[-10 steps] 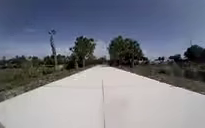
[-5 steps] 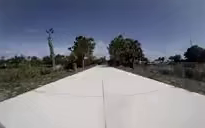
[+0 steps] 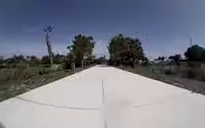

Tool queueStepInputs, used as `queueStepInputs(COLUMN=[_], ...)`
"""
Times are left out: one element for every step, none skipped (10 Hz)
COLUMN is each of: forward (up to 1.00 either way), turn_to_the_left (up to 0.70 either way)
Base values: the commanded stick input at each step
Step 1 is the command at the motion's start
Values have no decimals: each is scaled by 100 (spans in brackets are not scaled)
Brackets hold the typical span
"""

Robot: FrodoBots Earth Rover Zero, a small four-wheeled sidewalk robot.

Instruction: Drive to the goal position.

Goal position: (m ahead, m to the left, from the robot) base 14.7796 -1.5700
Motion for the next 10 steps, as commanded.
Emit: queueStepInputs(forward=[85,85,85,85,85,85,85,85,85,85], turn_to_the_left=[0,0,0,0,0,0,0,0,0,0])
